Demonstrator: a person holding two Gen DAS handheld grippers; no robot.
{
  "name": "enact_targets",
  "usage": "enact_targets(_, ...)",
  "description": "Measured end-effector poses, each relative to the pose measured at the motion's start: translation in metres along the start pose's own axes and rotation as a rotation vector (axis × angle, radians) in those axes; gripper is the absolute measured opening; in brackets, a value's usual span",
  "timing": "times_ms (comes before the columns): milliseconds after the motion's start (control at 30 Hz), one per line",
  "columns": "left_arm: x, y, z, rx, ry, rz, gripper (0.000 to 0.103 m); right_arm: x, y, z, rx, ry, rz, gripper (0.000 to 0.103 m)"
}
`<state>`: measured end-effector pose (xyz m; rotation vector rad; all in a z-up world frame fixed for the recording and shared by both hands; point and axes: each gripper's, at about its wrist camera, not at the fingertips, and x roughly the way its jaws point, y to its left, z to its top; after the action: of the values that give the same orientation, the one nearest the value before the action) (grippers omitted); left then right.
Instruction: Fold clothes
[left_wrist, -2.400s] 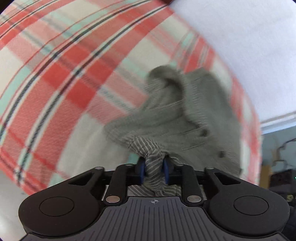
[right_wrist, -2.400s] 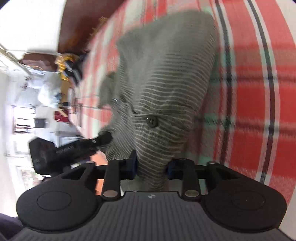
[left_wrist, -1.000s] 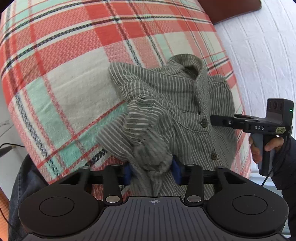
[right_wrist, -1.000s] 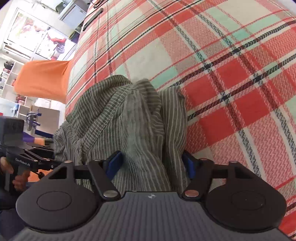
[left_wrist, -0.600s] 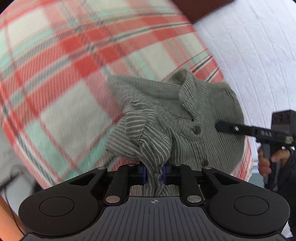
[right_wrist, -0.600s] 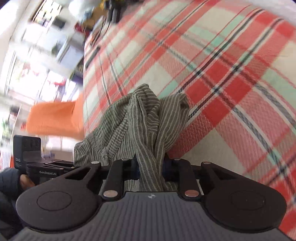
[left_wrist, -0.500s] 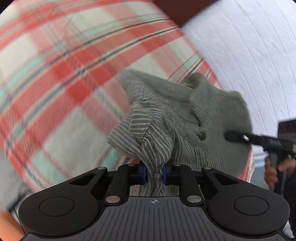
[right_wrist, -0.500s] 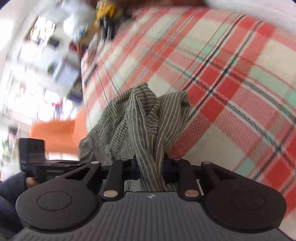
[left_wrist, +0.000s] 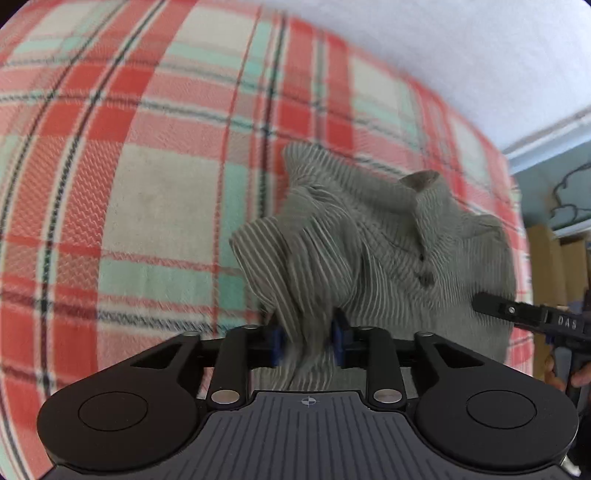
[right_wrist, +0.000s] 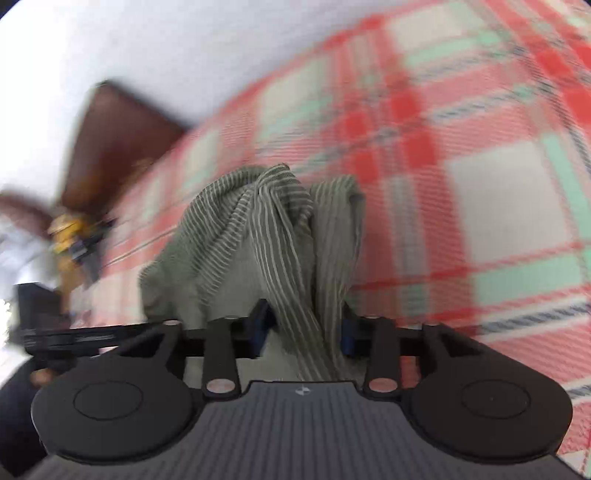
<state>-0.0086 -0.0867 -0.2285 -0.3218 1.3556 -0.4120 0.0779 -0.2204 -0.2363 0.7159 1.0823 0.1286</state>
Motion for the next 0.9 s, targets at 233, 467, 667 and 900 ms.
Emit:
enact_targets(233,-0.041,0.025,-0.009,-0.018,-0.084,-0.083,0.048,-0.044,0.011,-0.003,-0.046,-0.170,-0.001,0.062)
enact_targets(467,-0.027,0.017,0.023,-0.037,-0.129,-0.086,0.055,-0.009,0.025,0.030,-0.060,-0.158,-0.033,0.065)
enact_targets(667,-0.006,0.021,0.026,0.001,-0.139,-0.039,0.009,0.011,-0.006,0.042,0.154,-0.153,-0.017,0.006)
enact_targets(900,-0.015,0.037,0.026,-0.052,-0.139,-0.032,0.042,0.008,-0.005,0.039,0.100,-0.126,-0.096,0.033)
